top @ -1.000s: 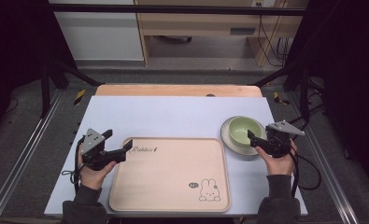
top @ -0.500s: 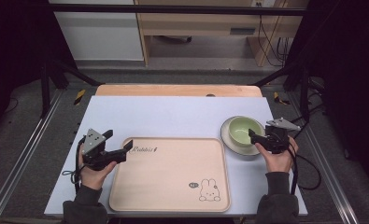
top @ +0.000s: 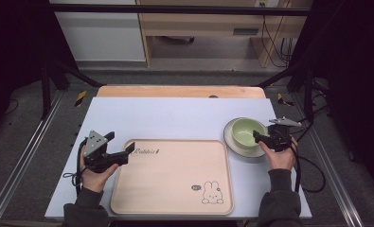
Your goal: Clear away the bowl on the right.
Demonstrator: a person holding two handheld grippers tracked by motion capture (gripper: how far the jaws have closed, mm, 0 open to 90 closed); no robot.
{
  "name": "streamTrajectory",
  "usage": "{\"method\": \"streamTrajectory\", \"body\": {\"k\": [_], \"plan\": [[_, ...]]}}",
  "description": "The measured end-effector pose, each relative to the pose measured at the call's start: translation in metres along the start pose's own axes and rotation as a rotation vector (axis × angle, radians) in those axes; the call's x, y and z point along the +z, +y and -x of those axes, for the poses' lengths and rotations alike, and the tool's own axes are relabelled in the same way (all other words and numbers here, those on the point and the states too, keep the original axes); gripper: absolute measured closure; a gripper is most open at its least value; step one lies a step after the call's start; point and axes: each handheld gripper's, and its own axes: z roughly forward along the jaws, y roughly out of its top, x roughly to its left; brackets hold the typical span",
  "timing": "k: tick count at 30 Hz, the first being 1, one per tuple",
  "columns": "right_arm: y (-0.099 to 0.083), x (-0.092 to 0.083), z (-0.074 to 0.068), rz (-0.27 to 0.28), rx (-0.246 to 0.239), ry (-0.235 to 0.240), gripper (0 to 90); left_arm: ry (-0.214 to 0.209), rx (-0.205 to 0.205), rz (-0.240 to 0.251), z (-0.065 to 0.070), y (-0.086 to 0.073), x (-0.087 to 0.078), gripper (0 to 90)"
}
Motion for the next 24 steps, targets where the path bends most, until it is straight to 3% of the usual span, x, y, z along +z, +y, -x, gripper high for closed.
{"method": "streamTrajectory", "body": {"k": [24], "plan": [[0.003, 0.026, 0.008, -0.159, 0.056, -0.008, 50.5, -0.002, 0.002, -0.02, 0.0, -0.002, 0.003, 14.4]]}}
